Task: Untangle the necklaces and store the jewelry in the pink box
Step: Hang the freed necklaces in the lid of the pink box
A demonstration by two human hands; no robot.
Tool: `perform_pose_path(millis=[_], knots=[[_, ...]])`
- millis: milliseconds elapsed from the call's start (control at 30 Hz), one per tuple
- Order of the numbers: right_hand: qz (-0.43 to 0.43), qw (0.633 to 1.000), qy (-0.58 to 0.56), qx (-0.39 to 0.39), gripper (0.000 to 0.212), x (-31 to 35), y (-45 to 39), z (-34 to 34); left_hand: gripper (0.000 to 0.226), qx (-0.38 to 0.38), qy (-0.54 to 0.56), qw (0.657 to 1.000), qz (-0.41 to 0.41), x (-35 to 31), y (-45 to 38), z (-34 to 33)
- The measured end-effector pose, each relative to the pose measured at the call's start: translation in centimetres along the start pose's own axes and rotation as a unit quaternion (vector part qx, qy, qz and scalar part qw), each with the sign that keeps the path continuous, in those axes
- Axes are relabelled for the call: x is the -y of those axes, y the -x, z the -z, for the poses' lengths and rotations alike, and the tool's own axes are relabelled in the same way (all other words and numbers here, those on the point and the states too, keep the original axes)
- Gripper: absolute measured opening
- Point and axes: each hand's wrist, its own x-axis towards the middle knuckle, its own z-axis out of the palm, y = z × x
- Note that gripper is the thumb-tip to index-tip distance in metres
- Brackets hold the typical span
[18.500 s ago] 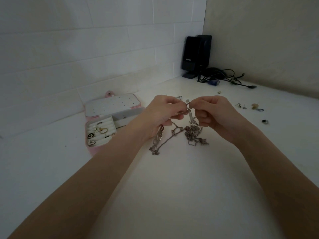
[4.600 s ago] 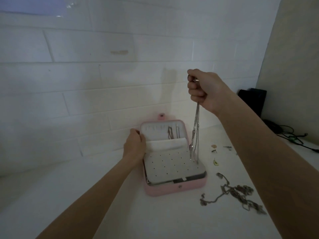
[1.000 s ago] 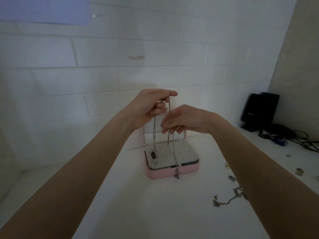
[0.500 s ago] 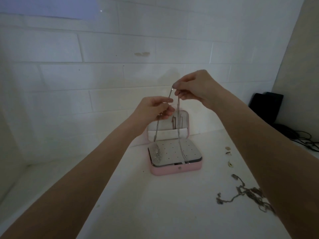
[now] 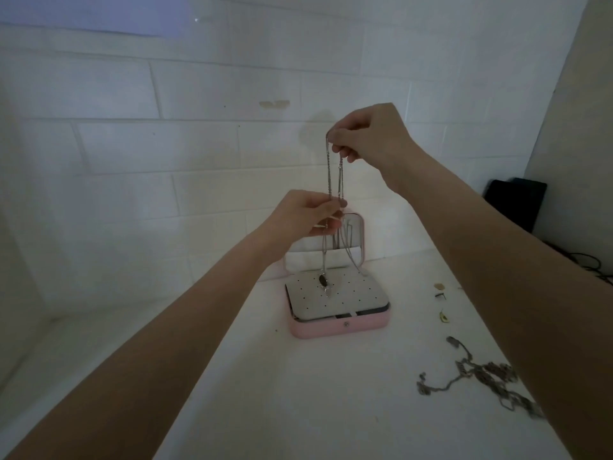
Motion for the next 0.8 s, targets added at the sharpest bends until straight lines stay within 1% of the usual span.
perform_pose_path(millis=[67, 200, 367, 467, 567, 667, 800], knots=[[-0.003, 1.0, -0.007, -0.019, 0.009, -0.1, 0.0, 0.1, 0.017, 0.015, -0.013, 1.0, 0.015, 0.7, 0.3, 0.1], [-0.02, 0.999, -0.011, -0.041, 0.014, -0.4, 0.1, 0.3, 0.016, 0.04, -0.077, 0.995, 0.05, 1.9, 0.9, 0.6], [-0.026, 0.998, -0.015, -0.064, 0.011, -0.7, 0.1, 0.6, 0.015, 0.027, -0.125, 0.99, 0.052, 2.2, 0.9, 1.1], [-0.03, 0.997, -0.015, -0.068, 0.01, -0.9, 0.2, 0.7, 0.015, 0.019, -0.136, 0.989, 0.05, 2.3, 0.8, 1.3], [-0.037, 0.997, -0.018, -0.064, 0.009, -0.9, 0.2, 0.9, 0.015, 0.018, -0.133, 0.99, 0.052, 2.4, 0.9, 1.3], [-0.04, 0.998, -0.034, -0.036, 0.01, -0.7, 0.4, 0.9, 0.014, 0.022, -0.135, 0.989, 0.049, 2.5, 0.9, 1.4], [-0.038, 0.998, -0.051, -0.014, 0.013, -0.3, 0.4, 0.9, 0.017, 0.024, -0.135, 0.99, 0.02, 2.2, 0.7, 1.0]])
